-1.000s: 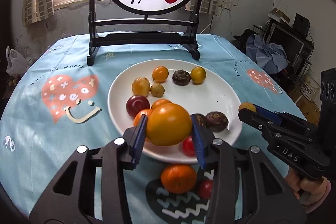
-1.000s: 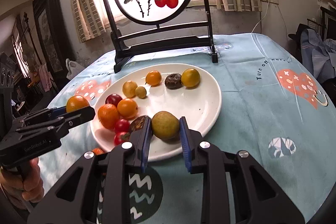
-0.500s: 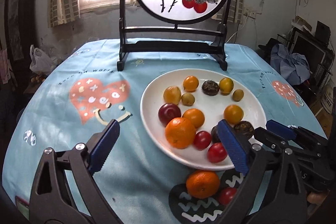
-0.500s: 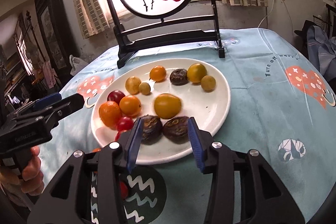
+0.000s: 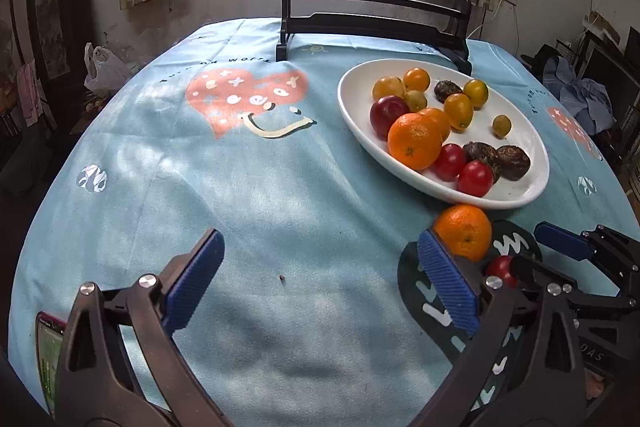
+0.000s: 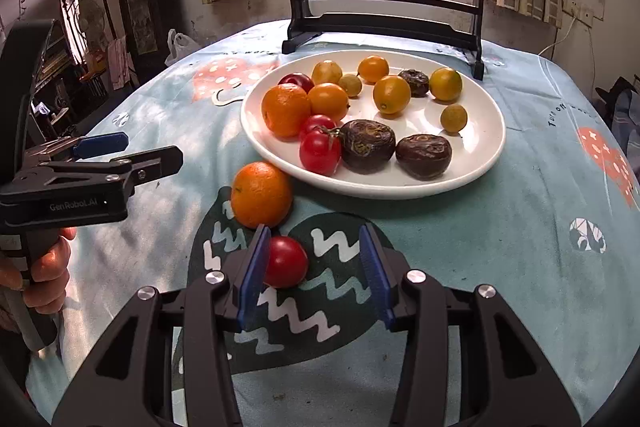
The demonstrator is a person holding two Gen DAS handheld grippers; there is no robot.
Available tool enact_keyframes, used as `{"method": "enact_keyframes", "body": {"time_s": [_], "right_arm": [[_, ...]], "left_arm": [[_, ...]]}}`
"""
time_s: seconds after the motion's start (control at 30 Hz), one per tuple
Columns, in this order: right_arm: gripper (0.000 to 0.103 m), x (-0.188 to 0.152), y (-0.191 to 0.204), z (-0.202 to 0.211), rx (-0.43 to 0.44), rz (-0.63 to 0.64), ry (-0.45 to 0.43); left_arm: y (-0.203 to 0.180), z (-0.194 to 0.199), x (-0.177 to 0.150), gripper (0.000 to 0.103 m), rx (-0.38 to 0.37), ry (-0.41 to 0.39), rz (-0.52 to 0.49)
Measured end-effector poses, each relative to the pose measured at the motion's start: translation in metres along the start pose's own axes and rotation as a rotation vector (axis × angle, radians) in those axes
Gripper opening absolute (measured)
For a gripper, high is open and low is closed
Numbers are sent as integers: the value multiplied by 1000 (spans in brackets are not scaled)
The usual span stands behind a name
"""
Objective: Organize fruits
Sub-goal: 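Grasp the last red tomato with the right tool, then grasp the last mandarin with the left tool while the right tool holds the tomato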
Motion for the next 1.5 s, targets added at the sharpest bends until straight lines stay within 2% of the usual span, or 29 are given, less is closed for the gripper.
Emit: {"method": "enact_keyframes", "body": {"time_s": [0.37,0.67,0.87,0.93,0.97,1.03,1.23,1.37,1.5], "right_arm": [[47,-14,24,-1,7,112,28],[47,-13,19,-9,2,76,39],[46,-13,22,-12,-9,97,47],[38,-14,23,-13,-15,102,51],[37,-14,23,-14,-20,102,54],[32,-14,20,-14,-28,91,55],[31,-14,15,-9,-4,53,50],[31,-6,4,5,18,-25,10],[31,-2,-12,14,12,-96,-13]], "left_arm": [[1,2,-1,99,27,0,-19],[1,0,-1,99,44,4,-27],[1,0,-1,99,45,3,-27],[0,0,-1,99,44,3,-27],[0,0,-1,99,44,2,-27],[0,-1,-1,99,44,3,-28],[0,-1,-2,99,45,6,-31],[-2,0,-3,99,40,6,-40],[-15,0,-6,99,-12,10,-71]]}}
Point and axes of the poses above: each gripper's, at about its wrist camera, not at the fingertips, and z roughly against the way its jaws point, y to its left, x to its top, the point moved 7 cm from there along -z, roughly the way its jaws point, and after that the axes turned 5 degrees about -z, right-handed, at the moved point
